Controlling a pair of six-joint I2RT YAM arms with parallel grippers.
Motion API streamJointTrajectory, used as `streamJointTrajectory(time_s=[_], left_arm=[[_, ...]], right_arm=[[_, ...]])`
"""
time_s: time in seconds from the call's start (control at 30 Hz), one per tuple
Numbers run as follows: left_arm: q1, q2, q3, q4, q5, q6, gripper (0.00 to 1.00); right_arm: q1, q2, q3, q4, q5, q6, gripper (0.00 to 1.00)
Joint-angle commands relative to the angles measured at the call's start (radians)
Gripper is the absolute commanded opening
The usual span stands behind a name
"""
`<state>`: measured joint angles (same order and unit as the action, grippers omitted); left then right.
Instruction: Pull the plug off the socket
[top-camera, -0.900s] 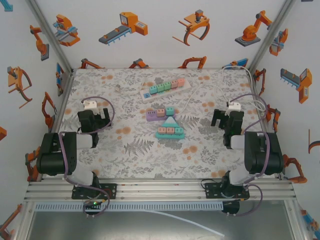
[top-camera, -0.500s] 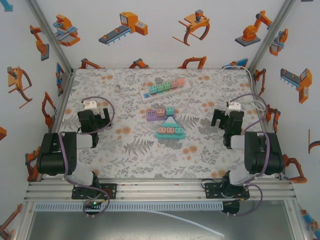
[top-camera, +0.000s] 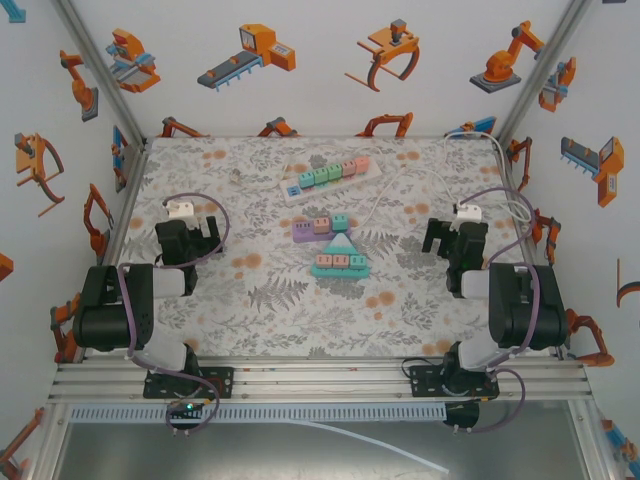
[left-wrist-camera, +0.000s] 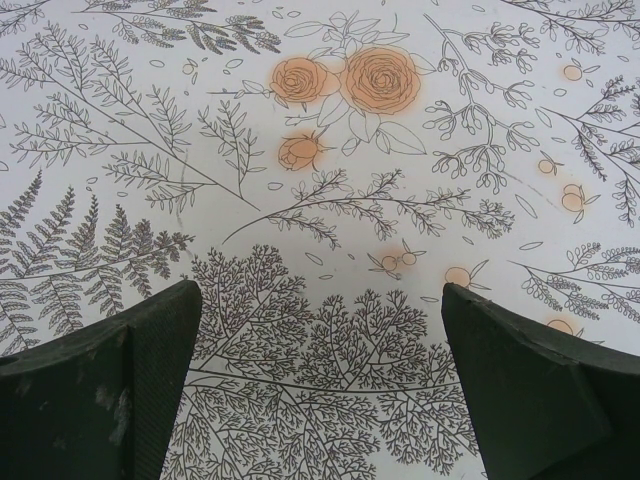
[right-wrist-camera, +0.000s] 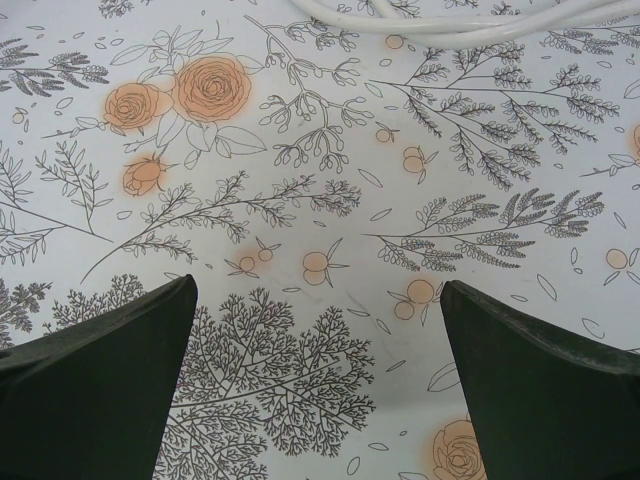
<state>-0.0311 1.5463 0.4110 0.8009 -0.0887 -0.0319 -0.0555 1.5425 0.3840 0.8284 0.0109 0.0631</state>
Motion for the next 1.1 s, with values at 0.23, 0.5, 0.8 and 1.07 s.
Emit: streamJointTrajectory(time_s=[0.23,0.5,0.8,1.07], left_arm=[[-0.073,-0.391,0.086,-0.447,-0.134,-0.106,0.97],[-0.182,-0.433,0.389,-0.968,0.169,-0.430,0.97],[-0.501,-0.120,0.565,-0.883,0.360,-0.513,0.97],[-0.627,0.147,0.664,-0.810,0.354,-0.557,0.89]], right_arm=[[0.006,-0.440,0.159,-0.556,-0.005,0.183,0.99],[0.055,-0.395,0.567,-1.241,-0.463,0.398,0.90],[0.342,-0.158,0.618,-1.211,-0.454,0.471,0.90],[0.452,0.056,0.619,-1.097,-0.413,0.485,0.88]])
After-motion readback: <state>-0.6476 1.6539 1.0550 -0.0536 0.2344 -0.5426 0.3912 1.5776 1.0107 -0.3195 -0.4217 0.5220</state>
